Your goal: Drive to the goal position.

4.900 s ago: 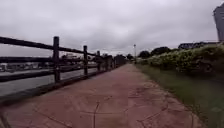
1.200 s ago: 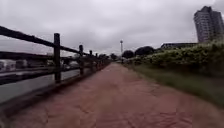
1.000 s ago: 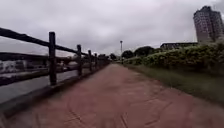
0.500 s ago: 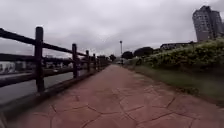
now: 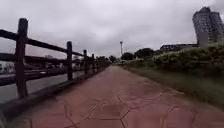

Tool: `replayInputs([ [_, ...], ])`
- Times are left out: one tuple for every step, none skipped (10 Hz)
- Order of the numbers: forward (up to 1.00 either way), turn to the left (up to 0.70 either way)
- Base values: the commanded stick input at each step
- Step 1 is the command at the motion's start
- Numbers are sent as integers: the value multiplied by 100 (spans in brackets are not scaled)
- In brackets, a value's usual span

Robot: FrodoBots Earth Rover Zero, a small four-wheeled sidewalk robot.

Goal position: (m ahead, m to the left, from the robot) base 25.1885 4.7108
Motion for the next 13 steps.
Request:
replayInputs([
  [100,0],
  [100,0],
  [100,0],
  [100,0],
  [100,0],
  [100,0],
  [100,0],
  [100,0],
  [100,0],
  [100,0],
  [100,0],
  [100,0],
  [100,0],
])
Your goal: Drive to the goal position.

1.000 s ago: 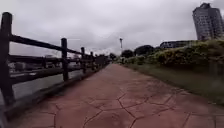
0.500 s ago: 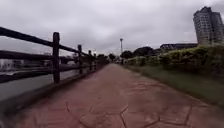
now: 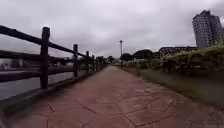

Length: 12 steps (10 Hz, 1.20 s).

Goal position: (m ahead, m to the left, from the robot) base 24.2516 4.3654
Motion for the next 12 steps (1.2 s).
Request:
replayInputs([
  [100,0],
  [100,0],
  [100,0],
  [100,0],
  [100,0],
  [100,0],
  [100,0],
  [100,0],
  [100,0],
  [100,0],
  [100,0],
  [100,0],
])
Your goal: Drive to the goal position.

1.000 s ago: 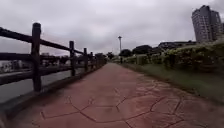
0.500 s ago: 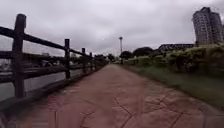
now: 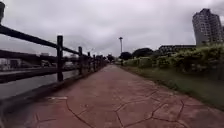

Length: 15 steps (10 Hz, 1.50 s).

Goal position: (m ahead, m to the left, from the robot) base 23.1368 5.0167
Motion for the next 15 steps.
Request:
replayInputs([
  [100,0],
  [100,0],
  [100,0],
  [100,0],
  [100,0],
  [100,0],
  [100,0],
  [100,0],
  [100,0],
  [100,0],
  [100,0],
  [100,0],
  [100,0],
  [100,0],
  [100,0],
])
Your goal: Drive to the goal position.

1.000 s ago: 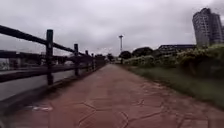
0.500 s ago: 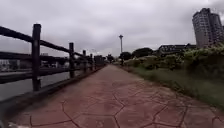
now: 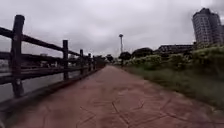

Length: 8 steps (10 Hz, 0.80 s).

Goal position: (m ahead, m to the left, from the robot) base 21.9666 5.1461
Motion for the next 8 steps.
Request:
replayInputs([
  [100,0],
  [100,0],
  [100,0],
  [100,0],
  [100,0],
  [100,0],
  [100,0],
  [100,0],
])
